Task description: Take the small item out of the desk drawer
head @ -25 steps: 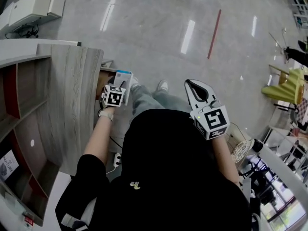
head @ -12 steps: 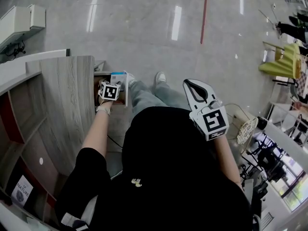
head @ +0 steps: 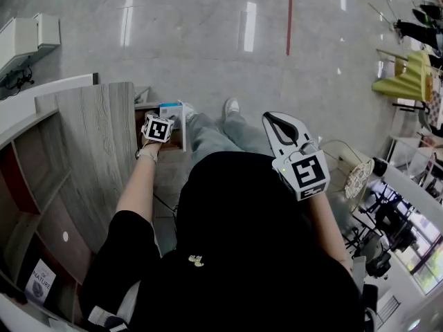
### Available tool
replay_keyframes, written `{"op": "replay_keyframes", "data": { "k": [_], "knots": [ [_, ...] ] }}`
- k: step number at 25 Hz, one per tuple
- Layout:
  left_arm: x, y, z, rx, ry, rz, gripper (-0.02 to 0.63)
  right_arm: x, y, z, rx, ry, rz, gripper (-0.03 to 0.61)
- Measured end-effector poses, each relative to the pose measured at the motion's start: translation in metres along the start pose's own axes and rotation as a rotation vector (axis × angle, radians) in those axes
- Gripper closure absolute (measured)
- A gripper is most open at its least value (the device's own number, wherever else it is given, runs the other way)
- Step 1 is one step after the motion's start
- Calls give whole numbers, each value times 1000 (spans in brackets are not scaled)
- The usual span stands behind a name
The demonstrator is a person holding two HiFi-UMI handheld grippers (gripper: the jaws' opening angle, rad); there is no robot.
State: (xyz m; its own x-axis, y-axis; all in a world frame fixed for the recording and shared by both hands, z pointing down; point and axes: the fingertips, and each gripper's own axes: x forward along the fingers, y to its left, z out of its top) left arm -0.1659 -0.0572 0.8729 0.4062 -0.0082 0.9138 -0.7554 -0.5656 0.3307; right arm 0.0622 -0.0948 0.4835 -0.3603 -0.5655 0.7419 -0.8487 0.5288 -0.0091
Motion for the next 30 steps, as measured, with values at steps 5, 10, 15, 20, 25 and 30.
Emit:
{"op": "replay_keyframes", "data": {
  "k": [5,10,15,20,25,30],
  "knots": [
    [-5,-3,-2,-10,-11,21,358,2,6,0,-12,-13,21,581],
    [-16,-6,-1,-65,-52,38,401,-2,8,-1,-27,-30,38,581],
    [-40,-17,3,-90,-78,28,451,-8,12,-4,-34,-53,59,581],
    [-47,-28,3,-107,-95,41,485,-13,13,-8,-45,-74,84,581],
    [-51,-48,3,-119,-112,40,509,-19,10,-10,-51,-104,104,581],
    [-49,-57,2,-130,-118,86,509,-26,8,-14,-55,-125,112,581]
  ]
}}
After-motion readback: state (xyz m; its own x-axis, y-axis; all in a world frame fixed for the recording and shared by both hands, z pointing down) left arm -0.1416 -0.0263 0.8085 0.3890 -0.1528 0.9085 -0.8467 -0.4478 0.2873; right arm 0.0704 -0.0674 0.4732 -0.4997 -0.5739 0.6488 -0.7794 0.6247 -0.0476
